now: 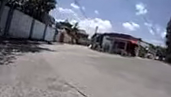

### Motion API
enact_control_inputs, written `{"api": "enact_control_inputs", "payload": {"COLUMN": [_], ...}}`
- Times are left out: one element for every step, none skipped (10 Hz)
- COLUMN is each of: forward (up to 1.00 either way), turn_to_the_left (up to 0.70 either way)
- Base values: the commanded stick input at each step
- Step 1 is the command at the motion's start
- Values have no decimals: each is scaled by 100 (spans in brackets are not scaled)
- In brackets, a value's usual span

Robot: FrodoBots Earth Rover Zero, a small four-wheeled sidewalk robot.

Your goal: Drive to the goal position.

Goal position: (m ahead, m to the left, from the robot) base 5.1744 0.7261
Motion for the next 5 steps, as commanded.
{"api": "enact_control_inputs", "payload": {"forward": [100, 100, 100, 100, 100], "turn_to_the_left": [-29, -29, -29, -29, -29]}}
